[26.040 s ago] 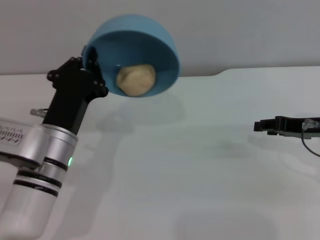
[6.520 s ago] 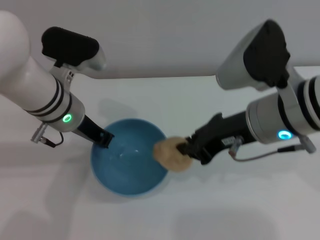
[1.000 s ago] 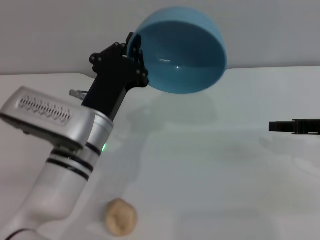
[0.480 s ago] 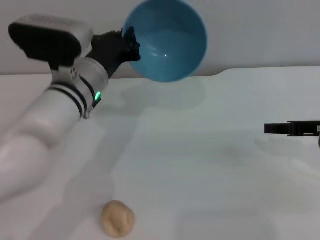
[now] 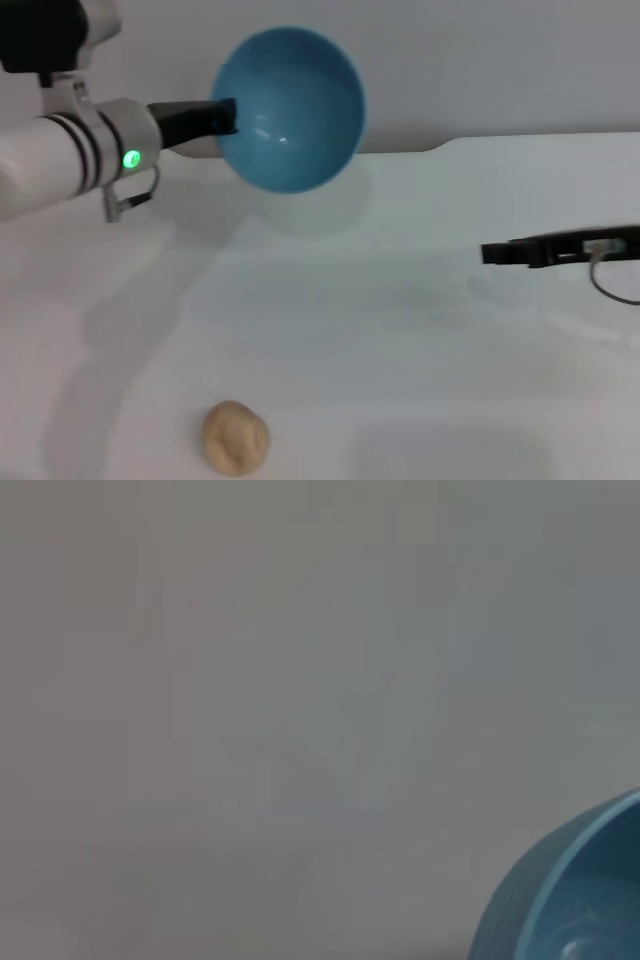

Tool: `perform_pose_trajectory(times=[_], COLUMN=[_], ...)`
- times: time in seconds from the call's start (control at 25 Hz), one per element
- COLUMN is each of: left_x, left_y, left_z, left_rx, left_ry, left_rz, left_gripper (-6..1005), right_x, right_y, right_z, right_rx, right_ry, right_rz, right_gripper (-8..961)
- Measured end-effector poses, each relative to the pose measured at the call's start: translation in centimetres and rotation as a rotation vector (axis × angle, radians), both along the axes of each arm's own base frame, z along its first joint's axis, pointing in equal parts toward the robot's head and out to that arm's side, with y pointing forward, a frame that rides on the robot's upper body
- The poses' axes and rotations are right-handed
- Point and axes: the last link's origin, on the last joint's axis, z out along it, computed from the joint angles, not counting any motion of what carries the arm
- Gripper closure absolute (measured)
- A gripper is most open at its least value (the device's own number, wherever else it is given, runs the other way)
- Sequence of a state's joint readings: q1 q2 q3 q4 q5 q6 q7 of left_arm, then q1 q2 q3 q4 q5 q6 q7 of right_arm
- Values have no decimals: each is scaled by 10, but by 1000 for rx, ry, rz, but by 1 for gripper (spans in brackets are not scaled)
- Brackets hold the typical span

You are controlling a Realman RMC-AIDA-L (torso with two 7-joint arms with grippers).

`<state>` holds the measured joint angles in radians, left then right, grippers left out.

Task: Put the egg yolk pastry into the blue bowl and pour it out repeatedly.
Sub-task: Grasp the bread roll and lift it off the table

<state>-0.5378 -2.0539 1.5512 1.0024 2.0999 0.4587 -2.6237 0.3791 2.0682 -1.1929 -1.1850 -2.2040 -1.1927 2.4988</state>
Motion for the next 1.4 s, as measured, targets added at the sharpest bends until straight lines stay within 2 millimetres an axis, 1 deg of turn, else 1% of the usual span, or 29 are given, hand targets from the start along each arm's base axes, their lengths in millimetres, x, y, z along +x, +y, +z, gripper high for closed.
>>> perform_pose_trajectory(times=[0.12, 0.32, 0.36, 0.48, 0.68, 0.88, 1.04, 1.2, 1.24, 1.28, 1.32, 1.4], left_x=[-9, -14, -15, -15, -16, -17, -18, -18, -18, -18, -18, -17], left_y=[1, 3, 3, 2, 2, 2, 2, 2, 2, 2, 2, 1], left_z=[8, 9, 7, -3, -13, -14, -14, -14, -14, -15, -15, -16], left_rx=[-61, -160, -187, -260, -323, -328, -327, -328, -328, -329, -329, -333], left_ry=[46, 197, 239, 286, 322, 327, 323, 321, 321, 320, 320, 323], left_rz=[46, 136, 152, 182, 209, 214, 218, 220, 220, 220, 220, 216], left_gripper=[993, 994, 994, 994, 994, 992, 992, 993, 993, 993, 993, 993], right_x=[-14, -37, -41, -56, -81, -102, -117, -123, -125, -128, -128, -130], right_y=[4, 9, 10, 11, 9, 0, -9, -21, -26, -35, -35, -43], right_z=[-12, -28, -31, -42, -68, -91, -101, -114, -119, -129, -129, -142], right_rx=[-41, -102, -113, -153, -247, -322, -360, -413, -435, -485, -485, -538], right_ry=[-17, -43, -49, -67, -111, -139, -78, -81, -96, -134, -134, -177], right_rz=[49, 127, 142, 194, 285, 364, 391, 448, 479, 537, 537, 582], right_gripper=[549, 549, 549, 548, 548, 548, 548, 548, 548, 547, 547, 547])
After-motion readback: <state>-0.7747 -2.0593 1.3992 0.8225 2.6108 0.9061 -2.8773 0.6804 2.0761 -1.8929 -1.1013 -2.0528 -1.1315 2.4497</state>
